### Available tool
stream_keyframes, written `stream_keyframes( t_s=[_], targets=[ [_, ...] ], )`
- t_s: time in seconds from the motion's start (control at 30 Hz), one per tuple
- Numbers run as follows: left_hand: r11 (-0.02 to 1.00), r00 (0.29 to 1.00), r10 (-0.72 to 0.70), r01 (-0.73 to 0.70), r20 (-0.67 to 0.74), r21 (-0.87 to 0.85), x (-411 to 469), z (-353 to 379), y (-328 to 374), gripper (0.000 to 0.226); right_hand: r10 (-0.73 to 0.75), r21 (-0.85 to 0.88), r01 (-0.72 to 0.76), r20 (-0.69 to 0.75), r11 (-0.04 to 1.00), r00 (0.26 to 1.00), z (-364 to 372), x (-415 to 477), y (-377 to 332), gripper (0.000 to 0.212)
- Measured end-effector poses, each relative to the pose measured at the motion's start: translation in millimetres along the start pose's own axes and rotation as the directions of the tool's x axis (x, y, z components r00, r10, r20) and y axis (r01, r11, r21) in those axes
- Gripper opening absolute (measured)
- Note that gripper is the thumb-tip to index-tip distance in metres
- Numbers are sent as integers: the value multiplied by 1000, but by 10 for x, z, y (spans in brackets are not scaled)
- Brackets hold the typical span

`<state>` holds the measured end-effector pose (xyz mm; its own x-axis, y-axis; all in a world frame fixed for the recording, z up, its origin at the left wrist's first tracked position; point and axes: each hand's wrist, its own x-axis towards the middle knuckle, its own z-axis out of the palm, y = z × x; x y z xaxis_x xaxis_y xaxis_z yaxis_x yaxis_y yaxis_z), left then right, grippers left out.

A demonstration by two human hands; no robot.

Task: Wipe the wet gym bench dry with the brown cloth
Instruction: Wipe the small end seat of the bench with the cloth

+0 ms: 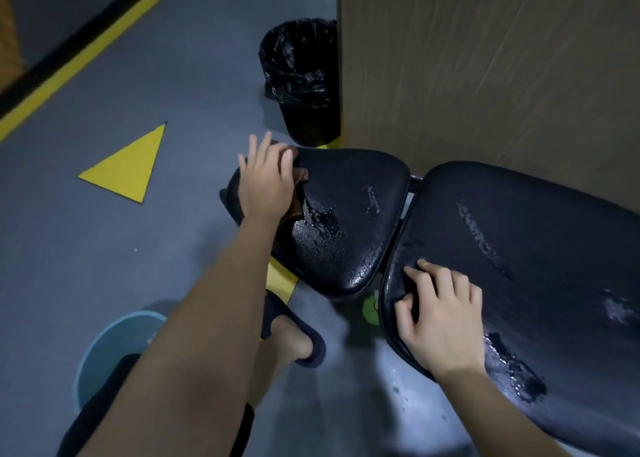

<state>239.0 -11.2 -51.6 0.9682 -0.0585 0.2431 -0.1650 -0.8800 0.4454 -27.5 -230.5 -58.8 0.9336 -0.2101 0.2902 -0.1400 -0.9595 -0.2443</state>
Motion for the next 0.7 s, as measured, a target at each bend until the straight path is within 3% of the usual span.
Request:
stream_keyframes(
  t_s=[0.1,0.2,0.4,0.57,0.7],
  targets=[
    [984,993,-112,117,39,-136,-191,-38,145,40,7,4,-7,0,1000,1000,-14,10,-10,43],
    [968,991,-125,132,46,-212,-662,-35,351,36,12,9,-12,13,1000,1000,-27,5,-11,43],
    [963,982,-188,177,-36,-202,-1715,93,810,39,12,-8,-12,27,1000,1000,-62,-23,-24,40],
    [986,993,-116,117,14,-122,-1859,106,796,46,14,-17,-13,44,1000,999,-50,-40,4,42],
    [985,998,-56,61,32,-164,-1388,49,504,35,6,-10,-5,5,1000,1000,-13,-24,8,41]
  ],
)
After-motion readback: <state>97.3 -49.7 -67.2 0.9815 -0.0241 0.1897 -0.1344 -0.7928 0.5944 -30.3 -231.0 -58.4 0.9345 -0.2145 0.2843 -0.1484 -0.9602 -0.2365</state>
